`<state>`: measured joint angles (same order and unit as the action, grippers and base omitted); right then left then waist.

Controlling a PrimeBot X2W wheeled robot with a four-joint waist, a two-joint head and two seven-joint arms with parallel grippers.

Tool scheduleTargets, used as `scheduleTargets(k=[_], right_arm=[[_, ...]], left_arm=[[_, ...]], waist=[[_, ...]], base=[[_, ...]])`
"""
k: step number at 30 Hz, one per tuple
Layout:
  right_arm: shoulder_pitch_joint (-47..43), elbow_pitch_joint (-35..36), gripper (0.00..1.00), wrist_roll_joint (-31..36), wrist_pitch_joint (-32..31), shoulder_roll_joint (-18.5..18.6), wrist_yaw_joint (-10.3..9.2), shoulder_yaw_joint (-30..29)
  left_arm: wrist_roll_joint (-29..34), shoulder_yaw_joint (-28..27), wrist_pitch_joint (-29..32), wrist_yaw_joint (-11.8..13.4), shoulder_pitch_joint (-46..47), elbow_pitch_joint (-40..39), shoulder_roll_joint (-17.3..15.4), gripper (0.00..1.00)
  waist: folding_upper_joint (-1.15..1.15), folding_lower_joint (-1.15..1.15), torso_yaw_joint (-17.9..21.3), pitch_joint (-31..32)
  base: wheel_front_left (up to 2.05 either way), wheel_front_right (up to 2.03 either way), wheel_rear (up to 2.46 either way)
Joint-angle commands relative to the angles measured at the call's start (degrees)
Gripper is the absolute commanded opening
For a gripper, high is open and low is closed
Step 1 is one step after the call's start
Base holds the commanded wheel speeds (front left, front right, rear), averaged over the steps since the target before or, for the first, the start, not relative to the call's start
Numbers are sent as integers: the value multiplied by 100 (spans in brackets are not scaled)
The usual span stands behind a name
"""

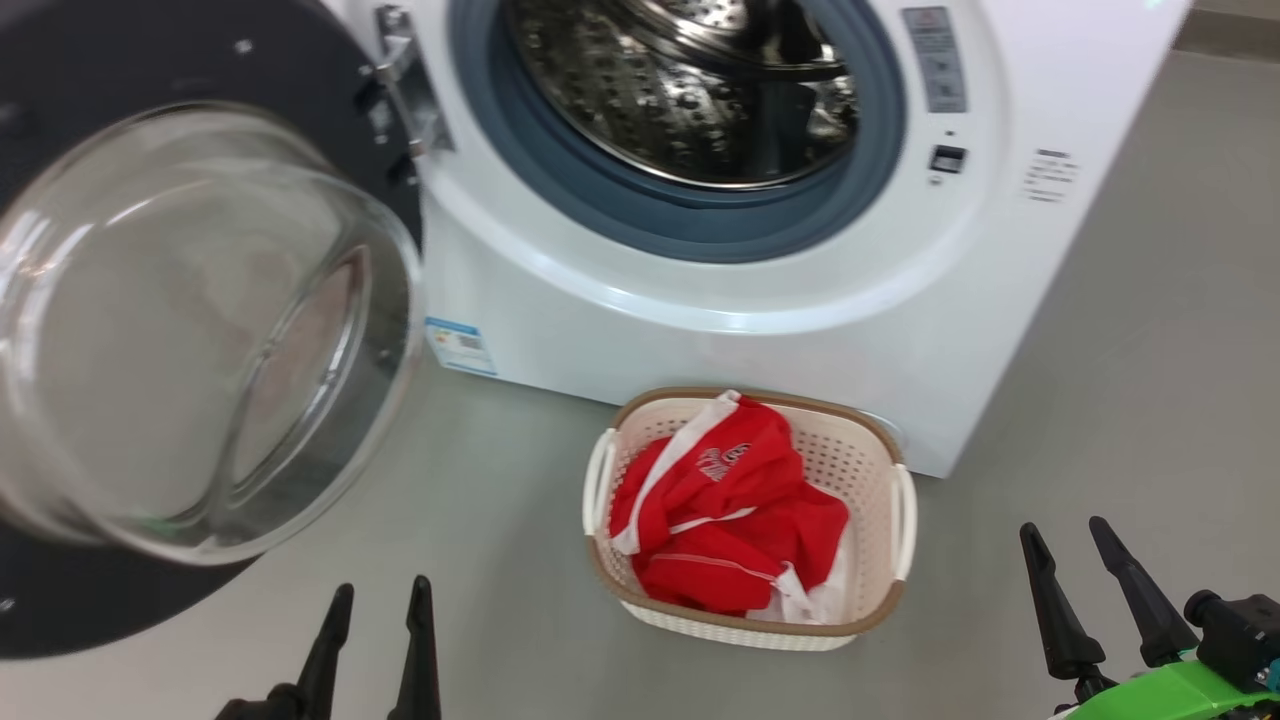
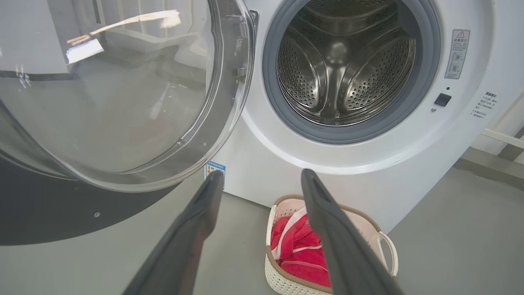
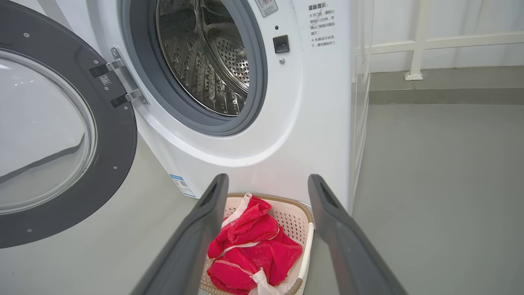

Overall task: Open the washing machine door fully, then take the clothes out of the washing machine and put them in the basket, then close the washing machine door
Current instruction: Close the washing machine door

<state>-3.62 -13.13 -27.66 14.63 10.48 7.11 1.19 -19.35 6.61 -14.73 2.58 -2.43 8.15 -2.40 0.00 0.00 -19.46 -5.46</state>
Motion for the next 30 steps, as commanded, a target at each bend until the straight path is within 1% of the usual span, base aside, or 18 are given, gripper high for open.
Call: scheduleTargets(k=[1, 8, 21, 26, 30], right_arm=[[-42, 131, 100, 49, 37, 127, 37, 159], [-66, 96, 100, 44, 37, 162, 37, 278], [479, -124, 100, -61, 37, 403, 37, 922], [573, -176, 100, -95, 37, 424, 37, 1008], [560, -179, 100, -112, 37, 422, 37, 1011]], left_arm=[[-40, -158, -27, 49, 23, -136, -48, 100], [-155, -80, -27, 121, -83, -152, -48, 100], [-489, -120, -27, 436, -235, -540, -48, 100], [-522, -119, -27, 479, -271, -611, -48, 100], [-505, -121, -27, 462, -268, -621, -48, 100]], waist=[[0, 0, -409, 45], [0, 0, -883, 124], [0, 0, -1025, -76], [0, 0, -1029, -82], [0, 0, -1015, -58]], base=[[0, 0, 0], [0, 0, 0], [0, 0, 0], [0, 0, 0], [0, 0, 0]])
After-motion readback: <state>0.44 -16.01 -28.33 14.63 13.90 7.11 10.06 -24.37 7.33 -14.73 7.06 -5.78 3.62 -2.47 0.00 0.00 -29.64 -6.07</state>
